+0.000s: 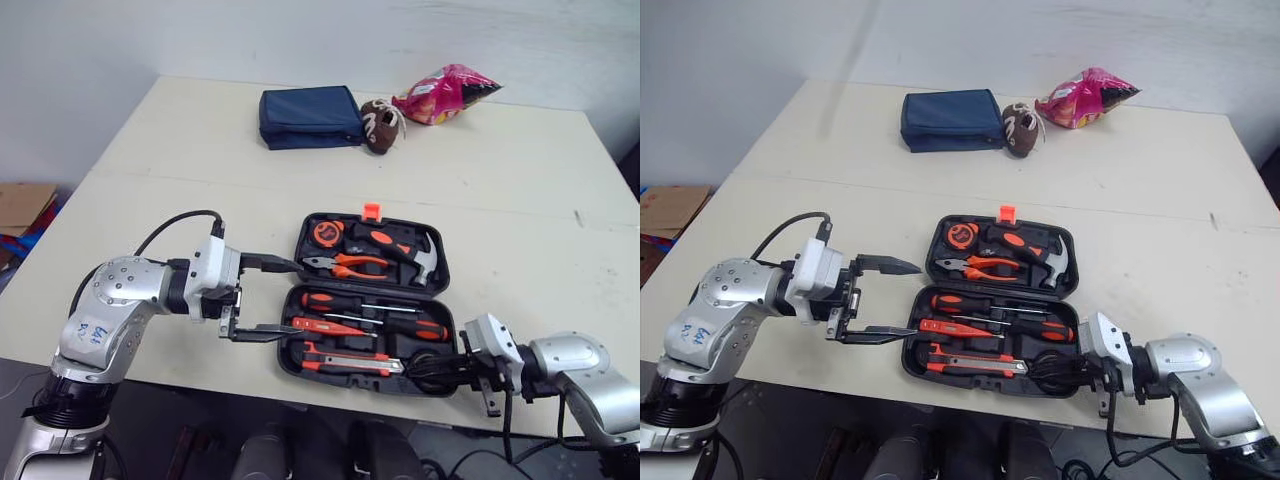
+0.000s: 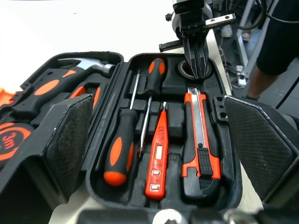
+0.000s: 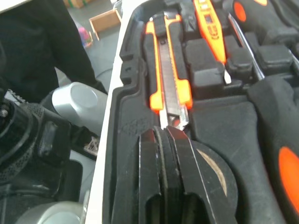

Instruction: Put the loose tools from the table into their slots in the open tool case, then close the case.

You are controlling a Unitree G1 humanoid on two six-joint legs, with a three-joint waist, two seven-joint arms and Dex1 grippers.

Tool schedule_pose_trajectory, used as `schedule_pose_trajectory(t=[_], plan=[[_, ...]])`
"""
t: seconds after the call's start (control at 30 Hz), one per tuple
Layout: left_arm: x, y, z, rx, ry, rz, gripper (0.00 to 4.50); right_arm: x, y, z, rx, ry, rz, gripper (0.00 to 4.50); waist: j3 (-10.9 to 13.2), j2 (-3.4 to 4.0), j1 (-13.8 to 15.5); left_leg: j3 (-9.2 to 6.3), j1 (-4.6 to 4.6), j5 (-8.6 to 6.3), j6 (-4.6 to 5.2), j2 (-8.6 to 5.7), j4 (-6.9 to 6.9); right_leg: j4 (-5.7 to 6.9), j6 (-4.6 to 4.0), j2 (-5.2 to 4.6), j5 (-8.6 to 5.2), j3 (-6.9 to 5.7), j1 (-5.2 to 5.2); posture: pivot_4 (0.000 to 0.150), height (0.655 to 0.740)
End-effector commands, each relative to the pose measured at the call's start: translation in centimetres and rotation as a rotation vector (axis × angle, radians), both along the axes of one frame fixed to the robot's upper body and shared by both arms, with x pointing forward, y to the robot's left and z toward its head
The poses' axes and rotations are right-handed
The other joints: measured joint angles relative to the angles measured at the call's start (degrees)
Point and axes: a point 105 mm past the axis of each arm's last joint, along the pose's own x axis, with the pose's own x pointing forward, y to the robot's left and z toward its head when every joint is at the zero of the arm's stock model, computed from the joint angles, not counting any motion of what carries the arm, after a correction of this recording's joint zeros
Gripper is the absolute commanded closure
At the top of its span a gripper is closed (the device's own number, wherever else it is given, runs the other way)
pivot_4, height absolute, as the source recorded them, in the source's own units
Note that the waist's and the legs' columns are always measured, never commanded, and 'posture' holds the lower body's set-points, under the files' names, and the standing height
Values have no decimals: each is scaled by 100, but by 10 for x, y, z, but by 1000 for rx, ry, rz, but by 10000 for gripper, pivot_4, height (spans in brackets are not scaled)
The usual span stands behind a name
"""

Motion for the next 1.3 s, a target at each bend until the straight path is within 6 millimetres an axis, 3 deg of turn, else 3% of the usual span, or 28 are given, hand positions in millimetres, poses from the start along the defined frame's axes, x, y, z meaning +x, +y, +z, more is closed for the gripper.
schedule_pose_trajectory(t=[0.03,0.13,0.3,0.43,0.53,0.63,0.7,0.77,0.83,0.9,1.0,1.13,1.3], plan=[[-2,1,4,6,-21,-6,0,-8,-14,-34,-92,38,-6,44592,-4,-5,-15,0,3,0,0,1,0,0,0,1,0,0,3,1500,7400],[0,4,2,25,-16,8,0,-5,-16,-39,-53,61,-50,44592,-14,-22,-20,-6,21,0,0,1,-1,-6,0,-1,0,-4,24,1500,7400],[11,13,-6,65,-1,98,0,2,-20,-26,78,142,-154,44592,-16,-26,-48,-14,84,-13,2,8,-8,-22,-1,-6,-1,-6,95,1500,7400],[20,16,-8,32,48,174,0,-1,-21,-5,123,105,-111,44592,-13,-22,-37,-15,83,-22,2,8,-11,-22,-1,-11,-1,-5,91,1500,7400],[30,23,-8,26,59,269,0,3,-21,21,156,81,-125,44592,-7,-12,-13,-14,73,-26,7,5,-9,-25,-1,-15,0,-5,84,1500,7400],[46,31,-12,19,89,378,8983,16,-27,55,188,5,-188,45000,2,3,0,-15,71,-26,7,5,-8,-22,-1,-15,0,-6,81,1500,7400],[52,33,-15,30,90,413,17922,21,-32,64,190,-17,-222,45000,2,3,-13,-14,73,-25,6,6,-9,-19,-1,-15,0,-6,79,1500,7400],[57,34,-19,40,97,435,27142,26,-38,64,169,-10,-263,45000,2,3,-7,-15,74,-25,4,7,-15,-20,-1,-14,-1,-9,78,1500,7400],[79,34,-37,87,125,532,37456,52,-62,55,83,-75,-402,45000,2,3,11,-14,71,-25,4,7,-18,-25,-2,-14,-1,-10,76,1500,7400],[89,36,-54,170,142,572,44722,68,-77,45,28,-98,-480,45000,3,4,24,-4,72,-24,12,-5,-8,-22,6,-16,3,-6,78,1500,7400],[87,33,-65,203,214,554,44722,75,-81,33,-8,-91,-495,45000,3,4,17,0,64,-21,17,-12,-14,-22,10,-19,5,-2,68,1500,7400],[82,21,-68,193,239,503,44722,87,-77,22,-22,-112,-540,45000,1,6,18,4,-29,-14,13,-6,2,8,11,-10,6,-7,-17,1500,7400],[86,7,-70,164,213,495,44722,88,-67,13,-29,-90,-519,45000,2,7,18,8,-29,-10,20,-11,38,33,12,-13,7,-1,-15,1500,7400]])
